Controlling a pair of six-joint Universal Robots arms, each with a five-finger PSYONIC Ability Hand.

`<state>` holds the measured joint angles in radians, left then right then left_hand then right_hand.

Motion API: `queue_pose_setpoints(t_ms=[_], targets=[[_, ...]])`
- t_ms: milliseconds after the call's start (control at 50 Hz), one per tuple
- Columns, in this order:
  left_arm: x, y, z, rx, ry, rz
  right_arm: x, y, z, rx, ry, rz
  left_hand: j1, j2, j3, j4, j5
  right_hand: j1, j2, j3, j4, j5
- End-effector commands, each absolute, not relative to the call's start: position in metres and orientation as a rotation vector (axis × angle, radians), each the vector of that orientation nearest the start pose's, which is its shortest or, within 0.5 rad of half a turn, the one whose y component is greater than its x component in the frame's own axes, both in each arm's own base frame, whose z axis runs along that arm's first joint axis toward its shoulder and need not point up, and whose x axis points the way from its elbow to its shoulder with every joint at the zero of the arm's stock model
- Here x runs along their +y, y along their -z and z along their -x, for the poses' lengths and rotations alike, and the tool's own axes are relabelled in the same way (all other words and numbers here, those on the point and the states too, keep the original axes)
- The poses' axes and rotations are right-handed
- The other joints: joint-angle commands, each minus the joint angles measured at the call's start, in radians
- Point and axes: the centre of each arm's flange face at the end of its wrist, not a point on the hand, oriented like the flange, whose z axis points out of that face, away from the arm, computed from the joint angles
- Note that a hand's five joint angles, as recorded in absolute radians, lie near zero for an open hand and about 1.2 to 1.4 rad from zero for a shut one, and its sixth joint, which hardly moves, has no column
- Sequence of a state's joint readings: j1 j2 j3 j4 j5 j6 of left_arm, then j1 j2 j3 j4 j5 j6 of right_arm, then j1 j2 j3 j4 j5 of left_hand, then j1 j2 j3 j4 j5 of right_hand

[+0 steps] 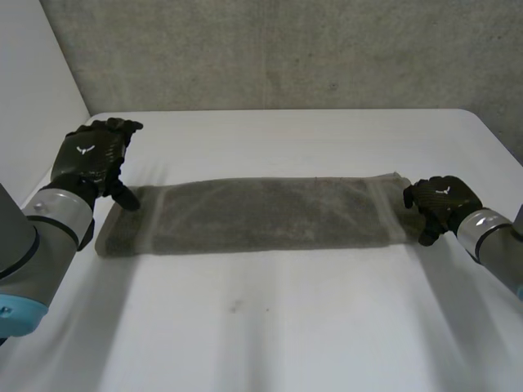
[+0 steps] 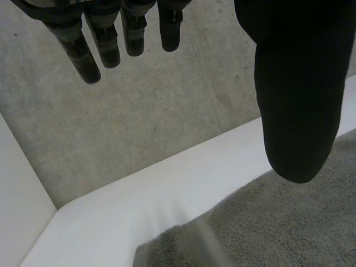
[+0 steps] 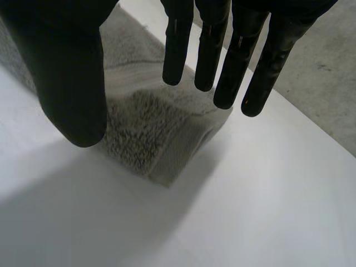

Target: Fold the towel.

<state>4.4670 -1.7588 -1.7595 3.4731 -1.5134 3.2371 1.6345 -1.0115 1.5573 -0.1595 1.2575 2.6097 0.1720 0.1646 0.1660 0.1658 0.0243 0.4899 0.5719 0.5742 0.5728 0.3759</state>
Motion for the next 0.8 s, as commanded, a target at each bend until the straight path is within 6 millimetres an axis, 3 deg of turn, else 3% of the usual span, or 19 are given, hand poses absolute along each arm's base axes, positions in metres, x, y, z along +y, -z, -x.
queue_pose_setpoints(t_ms=[20,140,180,220,280,420,460,480,520,600,660,700,720,760,780,800], targets=[[-0.286,-0.222,0.216,2.337,2.266,-0.484,-0.354,-0.117,-0.181,2.394,1.78,1.089,0.018,0.025,0.024,0.024,-0.009,0.197,0.115,0.113,0.114,0.136],[-0.285,-0.22,0.217,2.349,2.257,-0.492,-0.358,-0.113,-0.18,2.396,1.792,1.122,0.018,0.025,0.024,0.024,-0.009,0.476,0.394,0.392,0.393,0.415],[-0.285,-0.219,0.217,2.352,2.253,-0.492,-0.361,-0.111,-0.18,2.382,1.831,1.138,0.018,0.025,0.024,0.024,-0.009,0.785,0.703,0.7,0.702,0.724],[-0.285,-0.218,0.217,2.356,2.249,-0.493,-0.364,-0.112,-0.179,2.375,1.866,1.149,0.018,0.025,0.024,0.024,-0.009,0.905,0.823,0.821,0.822,0.845],[-0.285,-0.218,0.217,2.353,2.251,-0.491,-0.37,-0.117,-0.173,2.406,1.945,1.174,0.018,0.025,0.024,0.024,-0.009,0.906,0.824,0.822,0.823,0.846],[-0.284,-0.22,0.216,2.347,2.255,-0.486,-0.387,-0.137,-0.131,2.673,2.112,1.244,0.018,0.025,0.024,0.024,-0.009,0.906,0.824,0.822,0.823,0.846],[-0.284,-0.22,0.216,2.347,2.255,-0.486,-0.398,-0.145,-0.098,2.833,2.136,1.286,0.018,0.025,0.024,0.024,-0.009,0.906,0.824,0.822,0.823,0.846],[-0.284,-0.22,0.216,2.347,2.255,-0.486,-0.399,-0.145,-0.098,2.834,2.136,1.286,0.018,0.025,0.024,0.024,-0.009,0.906,0.824,0.822,0.823,0.846],[-0.282,-0.219,0.216,2.355,2.248,-0.489,-0.408,-0.157,-0.07,2.93,2.175,1.327,0.018,0.025,0.024,0.024,-0.009,0.906,0.824,0.822,0.823,0.846],[-0.281,-0.219,0.215,2.353,2.25,-0.489,-0.414,-0.172,-0.064,2.918,2.255,1.332,0.018,0.025,0.024,0.024,-0.009,0.906,0.824,0.822,0.823,0.846],[-0.281,-0.219,0.215,2.353,2.25,-0.489,-0.416,-0.189,-0.068,2.858,2.355,1.271,0.018,0.025,0.024,0.024,-0.009,0.906,0.824,0.822,0.823,0.846],[-0.281,-0.22,0.215,2.35,2.254,-0.488,-0.41,-0.219,-0.099,2.66,2.511,1.192,0.015,0.022,0.021,0.021,-0.012,0.906,0.824,0.822,0.823,0.846],[-0.281,-0.22,0.215,2.35,2.254,-0.488,-0.41,-0.219,-0.099,2.659,2.511,1.191,0.015,0.022,0.021,0.021,-0.012,0.906,0.824,0.822,0.823,0.846],[-0.281,-0.22,0.216,2.349,2.254,-0.492,-0.388,-0.243,-0.159,2.34,2.576,1.182,0.018,0.025,0.024,0.024,-0.009,0.906,0.824,0.822,0.823,0.846],[-0.281,-0.22,0.216,2.349,2.254,-0.492,-0.388,-0.243,-0.159,2.338,2.576,1.182,0.018,0.025,0.024,0.024,-0.009,0.906,0.824,0.822,0.823,0.846],[-0.281,-0.22,0.216,2.35,2.251,-0.49,-0.376,-0.245,-0.186,2.205,2.548,1.213,0.018,0.025,0.024,0.024,-0.009,0.906,0.824,0.822,0.823,0.846]])
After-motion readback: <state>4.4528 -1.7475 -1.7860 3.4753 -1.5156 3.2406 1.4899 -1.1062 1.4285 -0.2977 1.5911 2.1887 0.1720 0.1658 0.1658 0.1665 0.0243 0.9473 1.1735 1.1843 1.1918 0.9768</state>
